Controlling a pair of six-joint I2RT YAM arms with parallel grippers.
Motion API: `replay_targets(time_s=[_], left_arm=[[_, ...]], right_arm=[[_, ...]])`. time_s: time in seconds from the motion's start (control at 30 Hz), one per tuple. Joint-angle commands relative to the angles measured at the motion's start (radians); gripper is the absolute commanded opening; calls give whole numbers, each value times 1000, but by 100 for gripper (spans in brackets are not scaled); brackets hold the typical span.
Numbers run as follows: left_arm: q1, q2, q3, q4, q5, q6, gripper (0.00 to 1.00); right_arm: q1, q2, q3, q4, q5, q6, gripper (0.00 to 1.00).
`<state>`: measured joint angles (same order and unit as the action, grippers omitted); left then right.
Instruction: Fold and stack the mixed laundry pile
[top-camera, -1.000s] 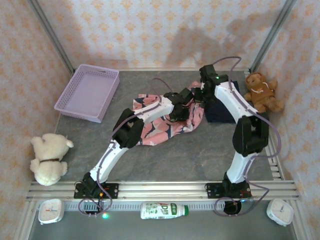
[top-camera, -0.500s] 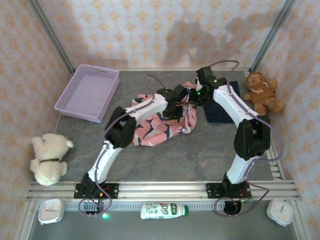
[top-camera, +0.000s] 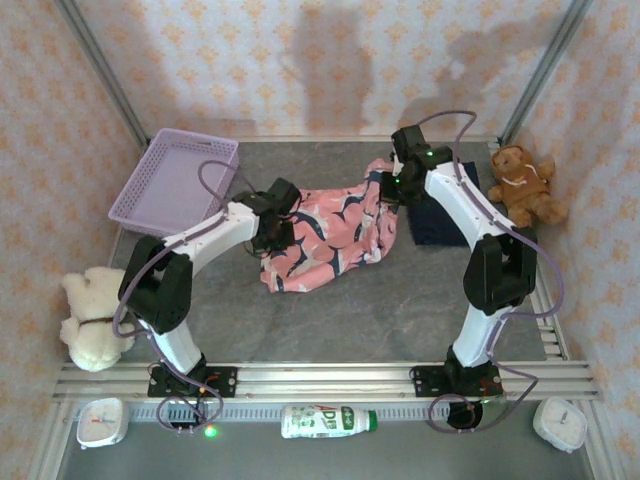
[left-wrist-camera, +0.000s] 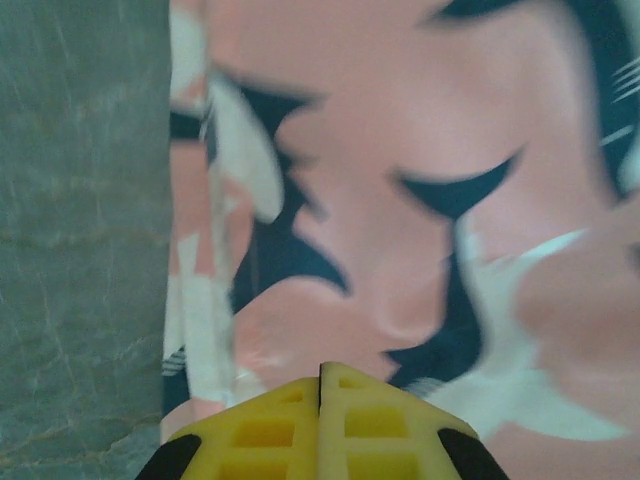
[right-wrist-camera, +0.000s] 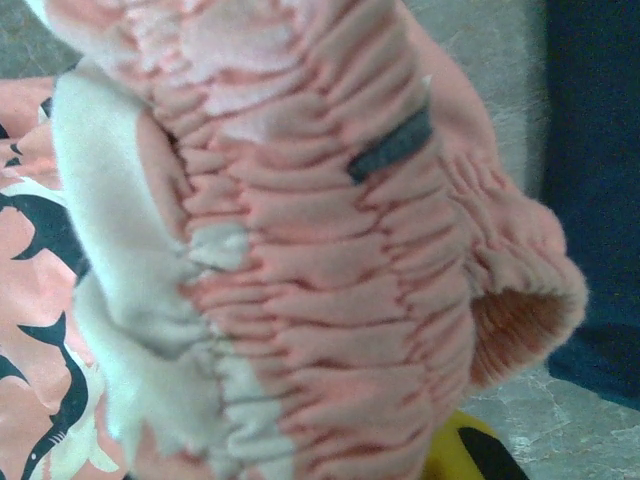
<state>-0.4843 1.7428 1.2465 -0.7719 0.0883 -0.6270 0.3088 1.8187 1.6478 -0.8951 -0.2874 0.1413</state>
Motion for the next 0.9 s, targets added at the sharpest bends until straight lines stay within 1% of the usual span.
replay_targets(time_s=[0.0,0.1,0.17,0.37,0.47,0.63,0.7,0.73,0.77,0.83,0.87], left_arm=[[-5,20,-53,92,-27,8,0],[-4,58,-75,104,-21,0,0],[-4,71,-87,112,-19,3,0],[-4,93,-111,133,0,3,0],[-5,100,-125,147,7,-5,0],[-5,98,-144,161,18,-14,0],[-6,95,-151,168,22,-17,0],[-7,93,-154,169,24,-18,0],[-7,94,-155,168,22,-19,0],[-7,86,-156,163,14,-22,0],[-7,79,-158,160,10,-22,0]], right_arm=[[37,22,39,-34,52,4,0],[67,46,54,-49,87,16,0],[90,52,59,-44,79,34,0],[183,72,58,39,-41,143,0],[233,100,62,81,-72,194,0],[302,190,134,113,-95,268,0],[319,226,164,131,-133,290,0],[327,242,180,139,-154,296,2],[332,260,197,134,-164,301,7],[334,287,225,118,-181,315,27],[335,288,227,122,-199,314,34]])
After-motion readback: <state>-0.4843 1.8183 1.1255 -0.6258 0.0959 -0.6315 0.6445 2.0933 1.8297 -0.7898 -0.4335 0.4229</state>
